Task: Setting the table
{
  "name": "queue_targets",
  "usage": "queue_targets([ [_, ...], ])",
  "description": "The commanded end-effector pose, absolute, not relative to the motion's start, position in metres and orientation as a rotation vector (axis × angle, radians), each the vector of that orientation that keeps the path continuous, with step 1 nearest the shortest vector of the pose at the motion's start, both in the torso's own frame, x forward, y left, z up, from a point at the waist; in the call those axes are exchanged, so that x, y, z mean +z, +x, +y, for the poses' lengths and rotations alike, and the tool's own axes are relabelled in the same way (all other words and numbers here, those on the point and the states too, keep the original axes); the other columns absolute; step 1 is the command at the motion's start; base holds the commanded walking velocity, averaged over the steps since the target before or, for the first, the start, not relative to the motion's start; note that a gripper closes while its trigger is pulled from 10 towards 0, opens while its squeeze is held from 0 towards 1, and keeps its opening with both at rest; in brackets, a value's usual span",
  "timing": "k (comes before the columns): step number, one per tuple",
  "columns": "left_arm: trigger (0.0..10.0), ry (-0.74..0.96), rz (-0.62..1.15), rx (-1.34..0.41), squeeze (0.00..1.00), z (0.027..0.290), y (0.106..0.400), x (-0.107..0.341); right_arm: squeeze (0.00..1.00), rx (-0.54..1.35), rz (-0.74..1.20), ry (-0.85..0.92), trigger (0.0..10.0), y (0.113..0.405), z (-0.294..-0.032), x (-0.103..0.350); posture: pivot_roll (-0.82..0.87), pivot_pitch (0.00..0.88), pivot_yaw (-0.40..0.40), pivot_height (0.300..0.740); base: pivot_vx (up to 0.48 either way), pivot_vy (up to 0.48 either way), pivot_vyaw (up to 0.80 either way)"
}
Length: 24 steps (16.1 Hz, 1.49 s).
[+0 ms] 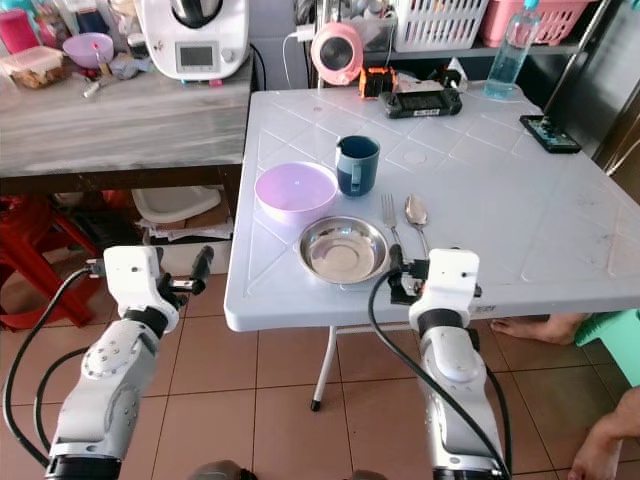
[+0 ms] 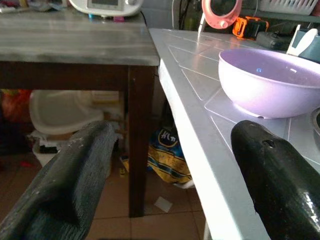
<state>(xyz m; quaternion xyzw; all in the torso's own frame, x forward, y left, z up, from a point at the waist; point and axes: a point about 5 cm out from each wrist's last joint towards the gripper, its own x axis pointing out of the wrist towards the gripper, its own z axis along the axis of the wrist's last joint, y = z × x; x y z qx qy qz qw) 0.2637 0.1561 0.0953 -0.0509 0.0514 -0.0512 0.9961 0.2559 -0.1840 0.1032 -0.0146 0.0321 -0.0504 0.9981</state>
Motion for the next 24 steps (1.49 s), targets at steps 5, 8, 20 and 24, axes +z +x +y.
queue_targets([
  [5,10.0,-0.041,0.125,-0.125,0.0,0.165,0.25,0.096,0.0,-0.069,0.102,-0.015,10.0,0.275,-0.206,0.106,0.0,0.034,0.044,0.74,0.0,0.0,0.0],
  [8,10.0,-0.024,0.125,-0.125,0.0,0.168,0.247,0.098,0.0,0.023,0.097,0.021,10.0,0.289,-0.203,0.112,0.01,0.054,0.052,0.74,0.0,0.0,0.0],
  [20,10.0,0.024,0.141,-0.131,0.0,0.176,0.24,0.105,0.0,0.33,0.155,0.192,3.3,0.309,-0.159,0.1,0.06,0.092,0.076,0.74,0.0,0.0,0.0],
  [24,10.0,0.023,0.14,-0.135,0.0,0.174,0.241,0.106,0.0,0.297,0.194,0.214,1.2,0.304,-0.16,0.091,0.06,0.092,0.071,0.74,0.0,0.0,0.0],
])
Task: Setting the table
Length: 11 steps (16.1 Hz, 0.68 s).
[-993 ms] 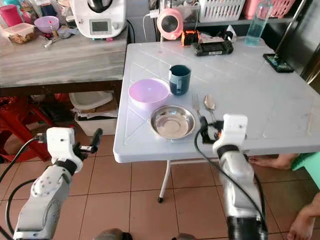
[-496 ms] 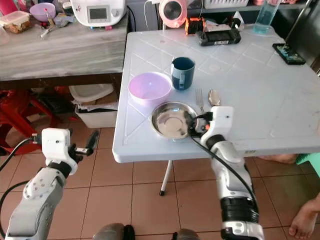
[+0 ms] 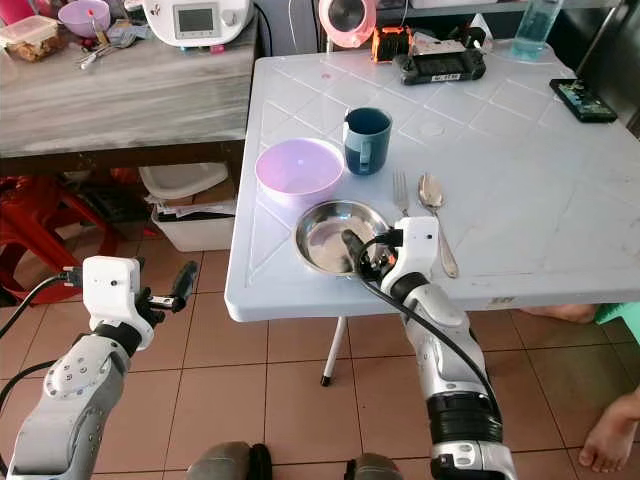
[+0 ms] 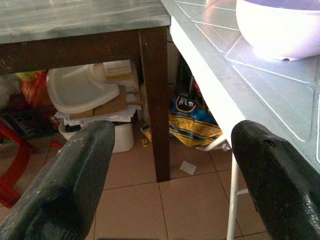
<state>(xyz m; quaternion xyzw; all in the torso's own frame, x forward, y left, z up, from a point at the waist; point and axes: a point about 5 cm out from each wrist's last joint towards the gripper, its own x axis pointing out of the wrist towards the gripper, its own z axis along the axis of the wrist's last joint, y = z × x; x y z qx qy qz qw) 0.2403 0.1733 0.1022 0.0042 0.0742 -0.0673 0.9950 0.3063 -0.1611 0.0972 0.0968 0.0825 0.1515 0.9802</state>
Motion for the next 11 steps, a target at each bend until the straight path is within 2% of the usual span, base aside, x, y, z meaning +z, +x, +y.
queue_targets([
  [1,10.0,0.023,0.14,-0.135,0.0,0.1737,0.2407,0.1062,0.0,0.274,0.21,0.236,1.5,0.3037,-0.1619,0.0885,0.06,0.09,0.069,0.74,0.0,0.0,0.0],
  [2,10.0,0.023,0.14,-0.136,0.0,0.1733,0.2407,0.1061,0.0,0.255,0.225,0.268,0.4,0.3029,-0.1622,0.0861,0.06,0.09,0.069,0.74,0.0,0.0,0.0],
  [4,10.0,0.023,0.139,-0.138,0.0,0.1725,0.2413,0.1061,0.0,0.244,0.254,0.331,0.0,0.3002,-0.159,0.0816,0.05,0.088,0.067,0.74,0.0,0.0,0.0],
  [11,10.0,0.029,0.137,-0.149,0.0,0.171,0.2432,0.106,0.0,0.235,0.299,0.389,0.0,0.3007,-0.1581,0.0788,0.05,0.083,0.064,0.74,0.0,0.0,0.0],
])
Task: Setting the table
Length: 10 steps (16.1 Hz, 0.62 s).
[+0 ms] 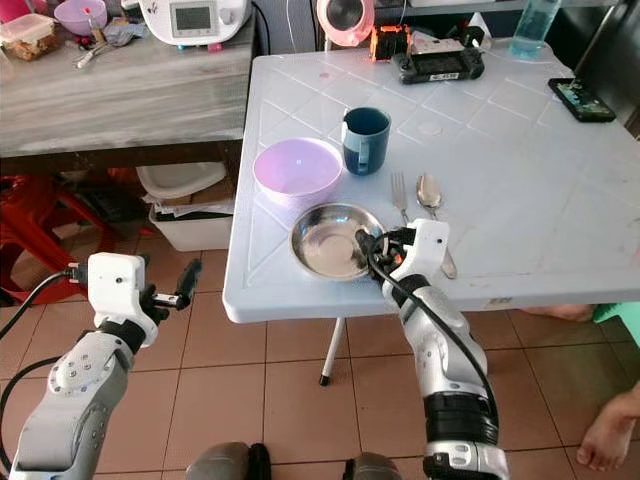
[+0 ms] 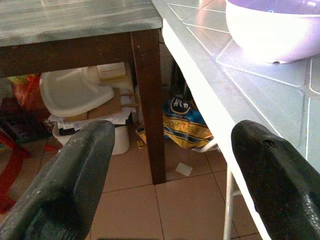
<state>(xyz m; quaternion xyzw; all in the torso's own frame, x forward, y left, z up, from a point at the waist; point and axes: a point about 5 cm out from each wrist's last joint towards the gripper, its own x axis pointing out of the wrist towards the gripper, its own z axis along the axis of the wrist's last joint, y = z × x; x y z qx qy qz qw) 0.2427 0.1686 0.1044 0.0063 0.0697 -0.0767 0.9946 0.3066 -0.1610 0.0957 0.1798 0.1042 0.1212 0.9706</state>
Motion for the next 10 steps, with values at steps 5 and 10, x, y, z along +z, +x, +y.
queue_targets([
  [5,10.0,0.029,0.135,-0.157,0.0,0.1695,0.2434,0.1058,0.0,0.239,0.363,0.408,0.0,0.2973,-0.1572,0.0716,0.05,0.08,0.062,0.74,0.0,0.0,0.0],
  [10,10.0,-0.04,0.116,-0.274,0.0,0.1621,0.2392,0.1074,0.0,0.219,0.37,0.417,0.0,0.299,-0.1605,0.071,0.04,0.068,0.056,0.74,0.0,0.0,0.0],
])
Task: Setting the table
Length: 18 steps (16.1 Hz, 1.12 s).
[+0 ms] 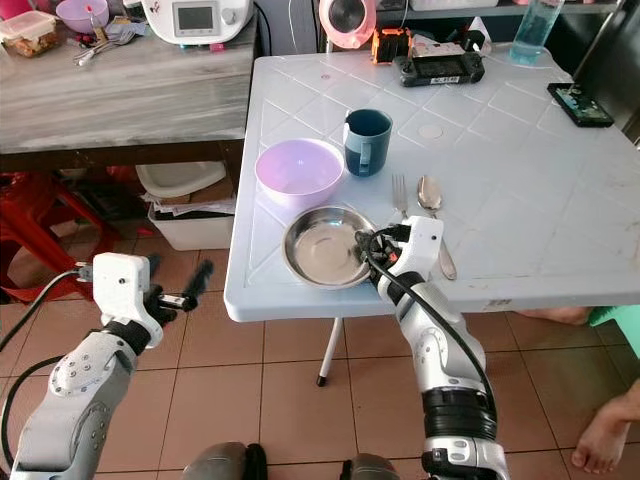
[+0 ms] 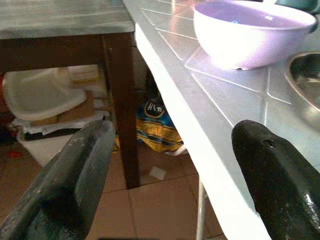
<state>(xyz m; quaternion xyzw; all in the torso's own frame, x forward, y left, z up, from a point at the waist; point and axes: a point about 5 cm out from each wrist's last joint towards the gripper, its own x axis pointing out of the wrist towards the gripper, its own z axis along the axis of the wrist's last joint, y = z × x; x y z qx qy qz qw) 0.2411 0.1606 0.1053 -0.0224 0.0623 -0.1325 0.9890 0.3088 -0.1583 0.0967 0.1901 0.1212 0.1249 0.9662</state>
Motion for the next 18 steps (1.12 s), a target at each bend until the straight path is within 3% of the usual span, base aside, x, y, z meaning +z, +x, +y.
queue_targets([
  [1,10.0,-0.041,0.108,-0.305,0.0,0.161,0.238,0.107,0.0,0.217,0.374,0.413,0.0,0.299,-0.162,0.071,0.04,0.066,0.054,0.74,0.0,0.0,0.0],
  [9,10.0,-0.056,0.099,-0.434,0.0,0.154,0.237,0.105,0.0,0.128,0.418,0.452,0.0,0.295,-0.169,0.063,0.02,0.03,0.039,0.74,0.0,0.0,0.0],
  [17,10.0,-0.064,0.128,-0.251,0.0,0.165,0.251,0.094,0.0,0.131,0.157,0.578,0.0,0.286,-0.149,0.109,0.0,0.0,0.023,0.74,0.0,0.0,0.0],
  [18,10.0,-0.069,0.132,-0.243,0.0,0.164,0.252,0.093,0.0,0.102,0.13,0.57,10.0,0.283,-0.15,0.113,-0.01,0.0,0.021,0.74,0.0,0.0,0.0],
])
